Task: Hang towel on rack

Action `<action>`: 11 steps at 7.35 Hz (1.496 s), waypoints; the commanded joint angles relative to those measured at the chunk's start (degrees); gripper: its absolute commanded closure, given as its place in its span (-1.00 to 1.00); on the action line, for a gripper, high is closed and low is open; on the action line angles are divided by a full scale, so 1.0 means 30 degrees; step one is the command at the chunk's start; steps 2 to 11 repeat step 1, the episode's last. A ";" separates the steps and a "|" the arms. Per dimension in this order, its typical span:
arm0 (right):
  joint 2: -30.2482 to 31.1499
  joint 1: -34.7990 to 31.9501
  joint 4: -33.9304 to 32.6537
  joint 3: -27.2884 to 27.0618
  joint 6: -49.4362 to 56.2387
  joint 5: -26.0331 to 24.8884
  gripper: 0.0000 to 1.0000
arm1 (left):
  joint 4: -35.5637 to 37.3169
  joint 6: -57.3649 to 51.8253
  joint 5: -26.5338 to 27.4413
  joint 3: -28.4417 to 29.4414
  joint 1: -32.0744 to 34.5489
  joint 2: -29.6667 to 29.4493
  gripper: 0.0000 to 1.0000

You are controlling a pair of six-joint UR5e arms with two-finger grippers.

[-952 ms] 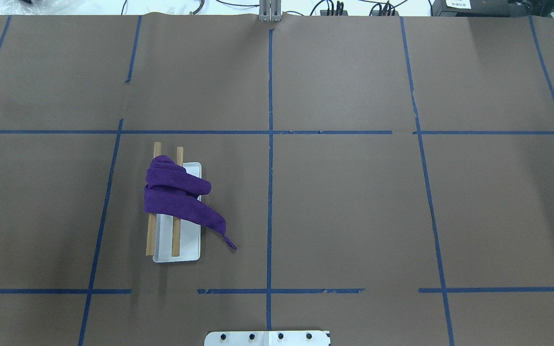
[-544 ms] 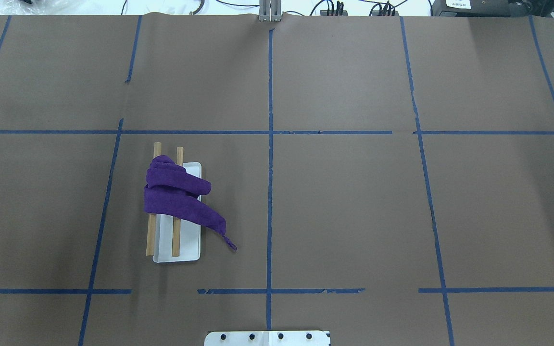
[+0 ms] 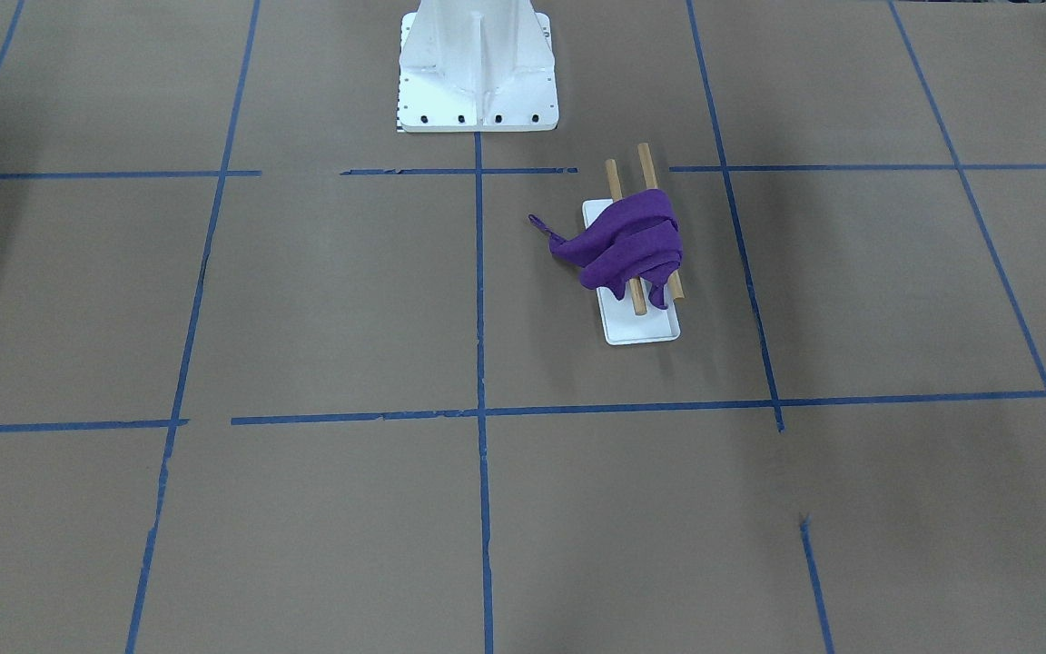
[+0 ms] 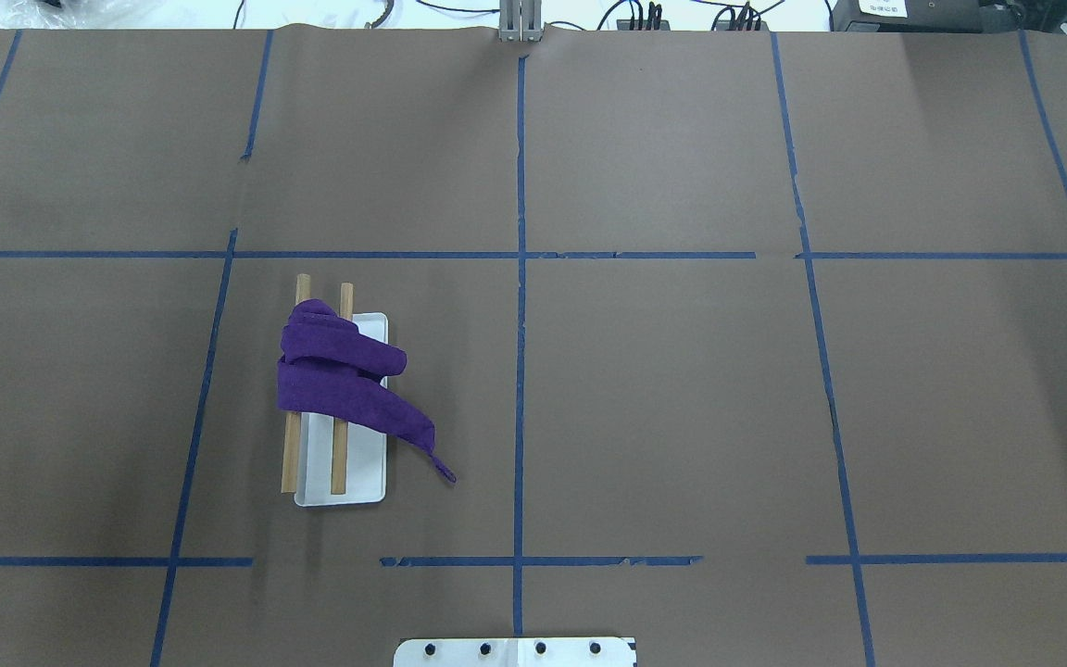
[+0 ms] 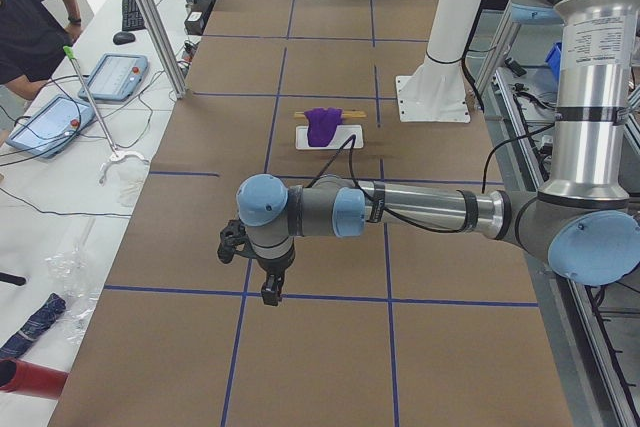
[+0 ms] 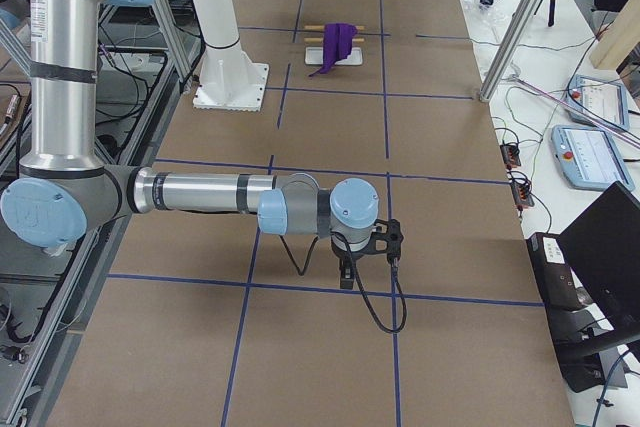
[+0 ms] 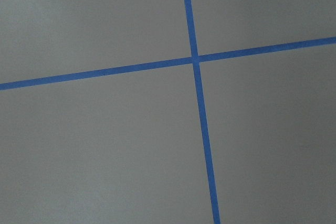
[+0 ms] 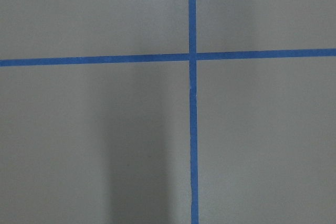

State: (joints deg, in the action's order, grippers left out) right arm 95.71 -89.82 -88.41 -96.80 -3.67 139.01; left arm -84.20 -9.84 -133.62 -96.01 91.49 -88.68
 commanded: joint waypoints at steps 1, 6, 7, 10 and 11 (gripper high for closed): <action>0.0000 0.0000 0.0026 0.0041 -0.0006 -0.0016 -1.00 | -0.0030 -0.0001 0.0008 0.0011 0.0000 0.0000 -1.00; 0.0000 0.0000 0.0026 0.0041 -0.0006 -0.0016 -1.00 | -0.0030 -0.0001 0.0008 0.0011 0.0000 0.0000 -1.00; 0.0000 0.0000 0.0026 0.0041 -0.0006 -0.0016 -1.00 | -0.0030 -0.0001 0.0008 0.0011 0.0000 0.0000 -1.00; 0.0000 0.0000 0.0026 0.0041 -0.0006 -0.0016 -1.00 | -0.0030 -0.0001 0.0008 0.0011 0.0000 0.0000 -1.00; 0.0000 0.0000 0.0026 0.0041 -0.0006 -0.0016 -1.00 | -0.0030 -0.0001 0.0008 0.0011 0.0000 0.0000 -1.00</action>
